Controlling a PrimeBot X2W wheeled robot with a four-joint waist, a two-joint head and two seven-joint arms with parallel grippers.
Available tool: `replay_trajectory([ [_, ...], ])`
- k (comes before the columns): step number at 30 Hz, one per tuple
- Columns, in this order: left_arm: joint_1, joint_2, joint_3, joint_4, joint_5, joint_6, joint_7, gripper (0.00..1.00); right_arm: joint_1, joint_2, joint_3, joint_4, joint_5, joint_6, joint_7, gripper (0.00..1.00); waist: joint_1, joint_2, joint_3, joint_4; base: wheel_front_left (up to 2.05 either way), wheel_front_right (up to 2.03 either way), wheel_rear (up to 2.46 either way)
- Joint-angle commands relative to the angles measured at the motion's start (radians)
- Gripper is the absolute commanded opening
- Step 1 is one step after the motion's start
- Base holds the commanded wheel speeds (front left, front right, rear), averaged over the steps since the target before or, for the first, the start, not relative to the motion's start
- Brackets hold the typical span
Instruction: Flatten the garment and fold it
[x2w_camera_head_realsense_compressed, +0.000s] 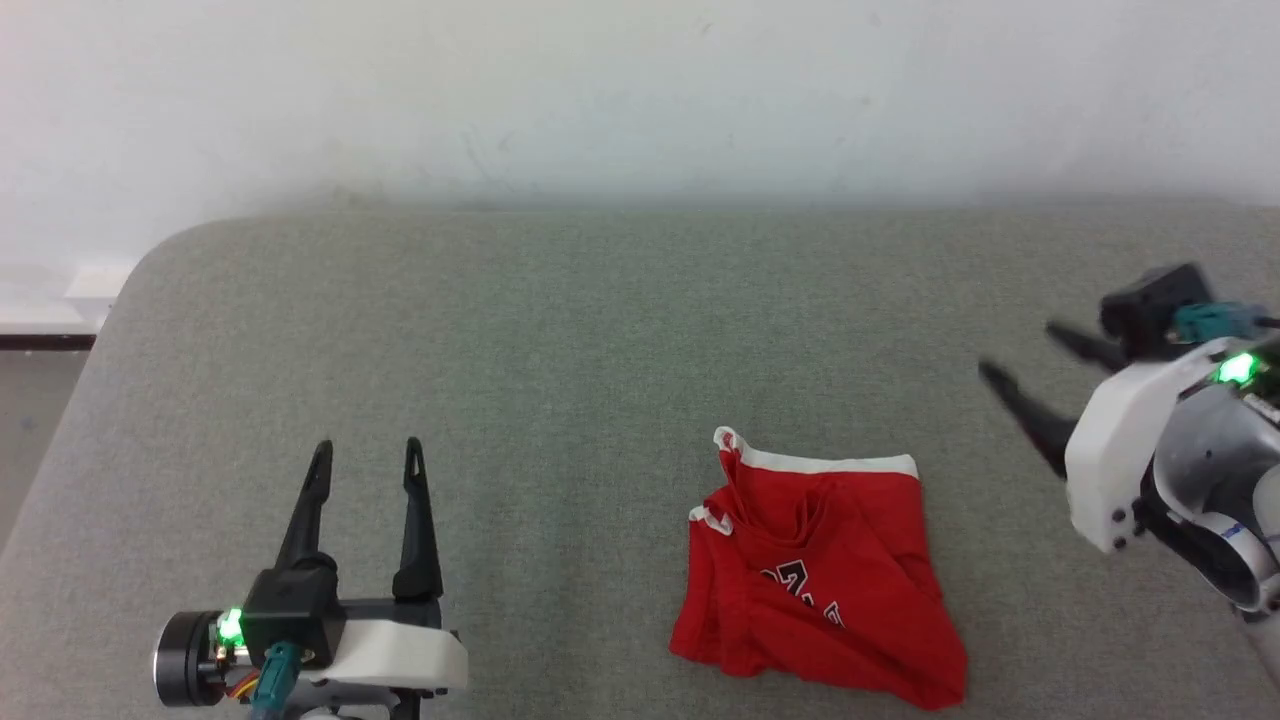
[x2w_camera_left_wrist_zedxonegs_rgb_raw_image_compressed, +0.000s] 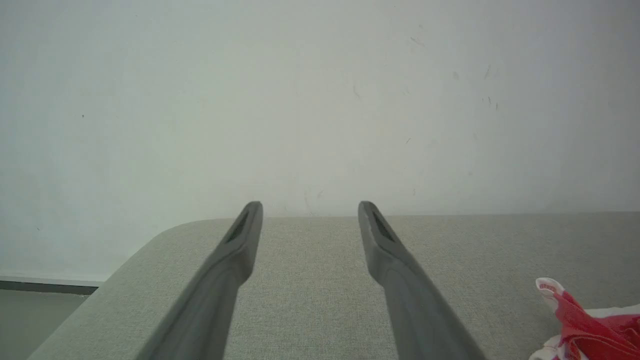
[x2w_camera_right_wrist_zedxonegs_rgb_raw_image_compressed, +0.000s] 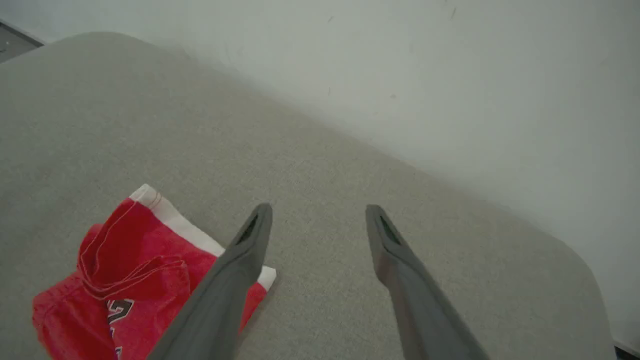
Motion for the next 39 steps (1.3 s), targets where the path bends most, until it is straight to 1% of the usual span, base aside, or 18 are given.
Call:
replay_trajectory([
  [1,-0.013,-0.004,-0.001,-0.001,0.004,-0.004,-0.005,1.00,-0.022,-0.060,0.064,0.005,0.076,-0.001,0.102,1.00,-0.0001,0.0000,0.009,0.012,0.00,0.00,0.00],
  [3,-0.018,-0.006,-0.006,-0.003,0.003,-0.004,-0.005,1.00,-0.037,-0.127,0.138,0.007,0.153,-0.001,0.206,1.00,-0.0001,0.0000,0.020,0.022,0.00,0.00,0.00],
  [4,-0.021,-0.007,-0.007,-0.003,0.003,-0.004,-0.005,1.00,-0.041,-0.150,0.170,0.008,0.191,-0.001,0.248,1.00,-0.0001,0.0000,0.026,0.026,0.00,0.00,0.00],
  [6,-0.027,-0.009,-0.006,-0.003,0.002,-0.002,-0.005,1.00,-0.050,-0.171,0.211,0.020,0.256,-0.001,0.302,1.00,-0.0001,0.0000,0.039,0.032,0.00,0.00,0.00],
  [7,-0.030,-0.009,-0.005,-0.003,0.001,-0.002,-0.005,1.00,-0.054,-0.169,0.222,0.033,0.285,-0.001,0.316,1.00,-0.0001,0.0000,0.047,0.034,0.00,0.00,0.00],
  [9,-0.041,-0.011,-0.007,-0.005,0.000,-0.003,-0.005,1.00,-0.060,-0.154,0.240,0.070,0.329,-0.001,0.329,1.00,-0.0001,0.0000,0.066,0.043,0.00,0.00,0.00],
  [11,-0.054,-0.012,-0.009,-0.006,0.000,-0.004,-0.005,1.00,-0.067,-0.133,0.263,0.111,0.349,-0.001,0.324,1.00,-0.0001,0.0000,0.085,0.051,0.00,0.00,0.00],
  [18,-0.096,-0.016,-0.016,0.000,0.002,-0.006,-0.005,1.00,-0.078,-0.034,0.343,0.280,0.386,-0.001,0.257,1.00,-0.0001,0.0000,0.137,0.068,0.00,0.00,0.00],
  [23,-0.111,-0.017,-0.021,0.005,0.003,-0.007,-0.005,1.00,-0.062,-0.013,0.435,0.356,0.397,-0.001,0.226,1.00,-0.0001,0.0000,0.153,0.073,0.00,0.00,0.00],
  [24,-0.112,-0.018,-0.020,0.006,0.003,-0.006,-0.005,1.00,-0.063,-0.014,0.442,0.363,0.403,-0.001,0.209,0.25,-0.0001,0.0000,0.153,0.072,0.00,0.00,0.00],
  [25,-0.112,-0.018,-0.019,0.007,0.003,-0.005,-0.005,1.00,-0.065,-0.016,0.449,0.369,0.408,-0.001,0.191,0.00,-0.0001,0.0000,0.150,0.070,0.00,0.00,0.00],
  [29,-0.102,-0.018,-0.008,0.009,0.003,-0.004,-0.005,1.00,-0.092,-0.034,0.468,0.356,0.425,-0.001,0.101,0.00,-0.0001,0.0000,0.131,0.051,0.00,0.00,0.00],
  [34,-0.082,-0.018,0.007,0.006,0.004,-0.007,-0.005,1.00,-0.131,-0.084,0.485,0.262,0.432,-0.001,-0.013,0.00,-0.0001,0.0000,0.099,0.008,0.00,0.00,0.00],
  [35,-0.082,-0.018,0.007,0.006,0.004,-0.007,-0.005,1.00,-0.131,-0.084,0.485,0.262,0.432,-0.001,-0.013,0.00,-0.0001,0.0000,0.099,0.008,0.00,0.00,0.00],
  [36,-0.077,-0.018,0.010,0.003,0.004,-0.006,-0.005,1.00,-0.138,-0.096,0.488,0.237,0.430,-0.001,-0.028,0.00,-0.0001,0.0000,0.095,-0.006,0.00,0.00,0.00],
  [37,-0.067,-0.018,0.019,-0.004,0.003,-0.005,-0.005,1.00,-0.152,-0.123,0.499,0.181,0.421,-0.001,-0.044,0.00,-0.0001,0.0000,0.092,-0.040,0.00,0.00,0.00],
  [38,-0.067,-0.018,0.019,-0.004,0.003,-0.005,-0.005,1.00,-0.152,-0.123,0.499,0.181,0.421,-0.001,-0.044,0.00,-0.0001,0.0000,0.092,-0.040,0.00,0.00,0.00],
  [39,-0.063,-0.018,0.023,-0.008,0.003,-0.004,-0.005,1.00,-0.159,-0.139,0.502,0.154,0.414,-0.001,-0.049,0.00,-0.0001,0.0000,0.093,-0.059,0.00,0.00,0.00],
])
